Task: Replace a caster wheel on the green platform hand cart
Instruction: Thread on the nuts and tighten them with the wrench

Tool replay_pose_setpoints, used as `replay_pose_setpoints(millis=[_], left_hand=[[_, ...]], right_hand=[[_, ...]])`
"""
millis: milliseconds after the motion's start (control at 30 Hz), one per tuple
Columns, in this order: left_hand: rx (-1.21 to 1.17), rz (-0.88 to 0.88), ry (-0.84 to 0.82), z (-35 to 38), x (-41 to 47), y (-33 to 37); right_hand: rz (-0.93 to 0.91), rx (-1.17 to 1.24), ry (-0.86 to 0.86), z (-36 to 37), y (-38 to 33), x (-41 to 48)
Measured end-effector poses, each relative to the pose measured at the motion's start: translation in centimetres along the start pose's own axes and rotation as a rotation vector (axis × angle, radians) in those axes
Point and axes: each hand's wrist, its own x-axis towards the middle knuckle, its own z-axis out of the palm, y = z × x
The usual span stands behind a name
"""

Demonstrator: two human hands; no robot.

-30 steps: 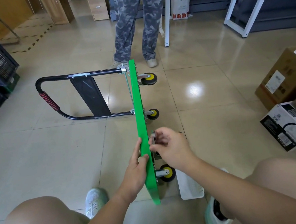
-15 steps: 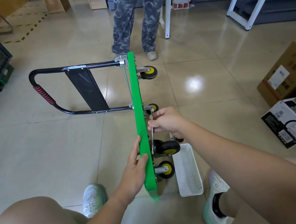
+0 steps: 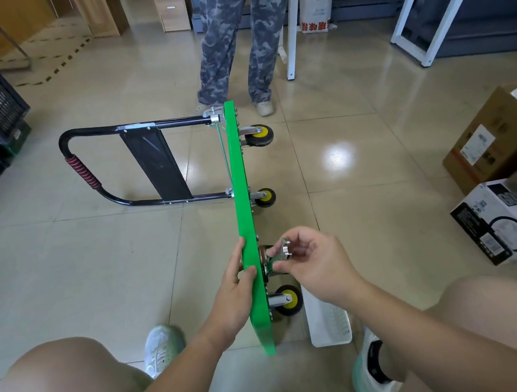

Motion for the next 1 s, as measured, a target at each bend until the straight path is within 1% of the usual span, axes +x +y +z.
replay_pose_setpoints(millis=[167, 300, 400, 500, 600, 667, 733, 833, 900, 1000], left_hand=[[-0.036, -0.007, -0.008, 0.0, -0.1, 0.1], [-0.052, -0.005, -0.021, 0.0, -0.1, 0.0], [-0.039, 0.000, -0.027, 0.0, 0.0, -0.1], [-0.034, -0.006, -0.022, -0.1, 0.2, -0.2], [-0.030, -0.008, -0.028, -0.2, 0.4, -0.3], [-0.030, -0.009, -0.029, -0.3, 0.5, -0.5], [-0.028, -0.010, -0.035, -0.4, 0.6, -0.7], [-0.025, -0.005, -0.050, -0.5, 0.6, -0.7], [-0.020, 0.000, -0.045, -0.5, 0.7, -0.7], [-0.025, 0.010, -0.051, -0.4, 0.7, -0.8]], right_hand=[[-0.043, -0.028, -0.001, 0.9, 1.3, -0.5], [-0.110, -0.104, -0.072, 1.6, 2.1, -0.4], [-0.117, -0.126, -0.034, 1.7, 1.8, 0.5], [-0.021, -0.185, 0.022, 1.8, 0.7, 3.9], [0.149, -0.298, 0.013, 1.4, -0.1, 8.3], [0.293, -0.250, -0.041, 1.2, -0.3, 10.3], [0.373, -0.189, -0.080, 1.1, -0.4, 11.2], [0.327, -0.132, -0.070, 0.6, -1.1, 10.9], [0.243, -0.102, -0.048, 0.0, -2.0, 9.9], [0.108, -0.123, -0.038, -0.8, -3.2, 7.2]])
